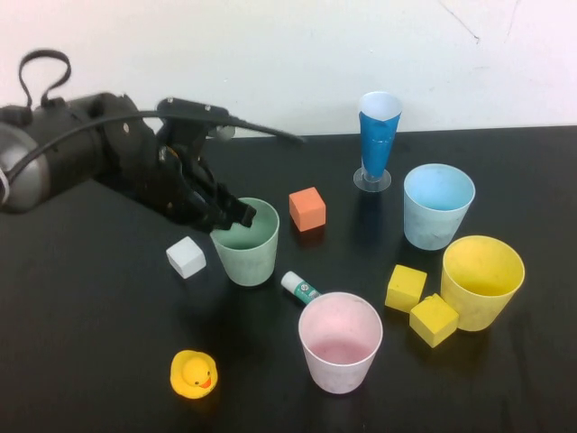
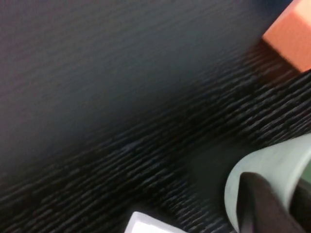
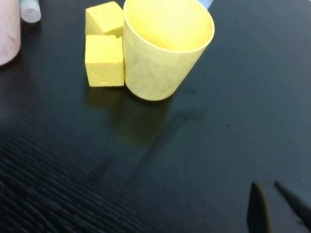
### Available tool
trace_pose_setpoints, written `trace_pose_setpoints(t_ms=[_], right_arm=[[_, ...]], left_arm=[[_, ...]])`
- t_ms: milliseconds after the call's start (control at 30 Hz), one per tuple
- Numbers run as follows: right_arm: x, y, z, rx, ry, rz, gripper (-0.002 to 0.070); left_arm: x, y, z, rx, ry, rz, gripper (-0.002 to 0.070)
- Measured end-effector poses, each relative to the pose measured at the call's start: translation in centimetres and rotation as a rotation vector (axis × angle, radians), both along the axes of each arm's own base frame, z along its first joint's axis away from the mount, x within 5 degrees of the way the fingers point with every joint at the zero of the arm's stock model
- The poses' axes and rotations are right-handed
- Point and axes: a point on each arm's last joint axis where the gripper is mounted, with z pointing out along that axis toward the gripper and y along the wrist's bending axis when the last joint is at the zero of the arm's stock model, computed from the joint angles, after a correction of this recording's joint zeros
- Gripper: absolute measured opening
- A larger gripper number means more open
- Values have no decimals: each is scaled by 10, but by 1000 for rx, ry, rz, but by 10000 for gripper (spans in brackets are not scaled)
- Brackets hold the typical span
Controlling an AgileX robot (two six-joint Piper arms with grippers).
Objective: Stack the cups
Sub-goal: Pick up the green cup, then place the green cup on the pink cup
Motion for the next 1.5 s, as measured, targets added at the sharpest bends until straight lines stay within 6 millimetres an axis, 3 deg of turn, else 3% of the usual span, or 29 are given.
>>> trace_pose_setpoints(t_ms=[100, 233, 367, 500, 567, 700, 1033, 1300, 1367, 1500], right_arm=[[0, 0, 0, 5, 0, 0, -3], [0, 0, 0, 10, -1, -1, -3], [0, 1, 0, 12, -1, -1, -3], [0, 1, 0, 11, -1, -1, -3], [0, 1, 0, 11, -1, -1, -3], [0, 1, 0, 11, -1, 0, -3], [0, 1, 1, 17, -2, 1, -3], [0, 1, 1, 25, -3, 0, -3], [0, 1, 1, 25, -3, 0, -3], [0, 2, 1, 29, -3, 0, -3]], left_arm=[[-1, -2, 18, -16, 4, -20, 21], [-17, -8, 60, -62, 2, -104, 13], [-59, -29, 108, -64, -54, -264, 13], [-101, -55, 129, 29, -105, -429, 13], [-115, -67, 130, 81, -120, -482, 13], [-130, -87, 114, 134, -135, -538, 13], [-120, -92, 99, 127, -195, -455, 13], [-117, -96, 88, 125, -136, -432, 22], [-116, -96, 87, 123, -132, -427, 64], [-117, -96, 87, 118, -128, -425, 218]])
